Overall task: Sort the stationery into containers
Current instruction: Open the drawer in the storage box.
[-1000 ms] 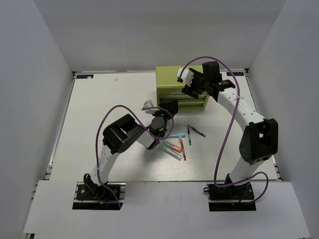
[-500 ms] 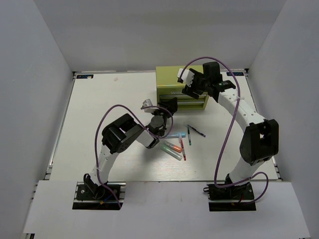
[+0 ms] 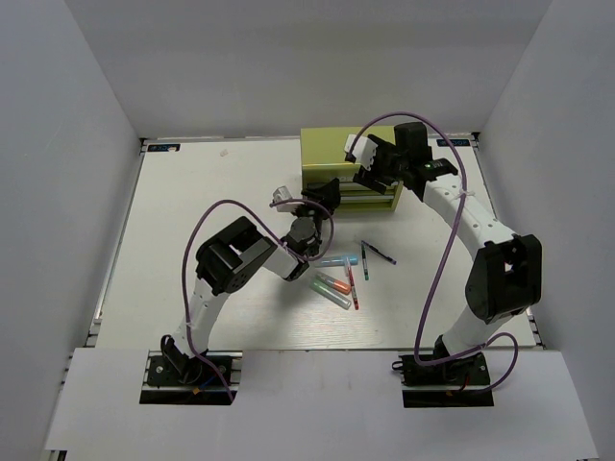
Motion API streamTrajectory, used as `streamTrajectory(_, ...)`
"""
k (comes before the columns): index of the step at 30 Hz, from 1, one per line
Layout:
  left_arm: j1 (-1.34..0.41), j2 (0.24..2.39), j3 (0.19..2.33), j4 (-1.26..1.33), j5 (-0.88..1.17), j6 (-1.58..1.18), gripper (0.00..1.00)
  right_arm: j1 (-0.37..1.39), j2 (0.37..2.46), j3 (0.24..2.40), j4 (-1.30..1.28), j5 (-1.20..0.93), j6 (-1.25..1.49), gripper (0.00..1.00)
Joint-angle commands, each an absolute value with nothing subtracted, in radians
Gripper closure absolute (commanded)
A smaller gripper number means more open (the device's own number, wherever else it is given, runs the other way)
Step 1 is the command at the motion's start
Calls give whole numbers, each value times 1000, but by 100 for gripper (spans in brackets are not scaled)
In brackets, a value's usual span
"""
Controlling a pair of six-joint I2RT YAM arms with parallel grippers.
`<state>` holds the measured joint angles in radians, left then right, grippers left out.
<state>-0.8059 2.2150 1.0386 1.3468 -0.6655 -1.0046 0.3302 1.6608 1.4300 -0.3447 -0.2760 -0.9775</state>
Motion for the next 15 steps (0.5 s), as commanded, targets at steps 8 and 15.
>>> streamTrajectory(8, -795, 2269, 1058, 1733, -712, -1068, 39, 310, 1649, 1424, -448, -278, -957, 27)
streamTrajectory(15, -785, 2287, 1081, 1733, -721, -1077, 41, 308, 1648, 1424, -449, -275, -959, 27)
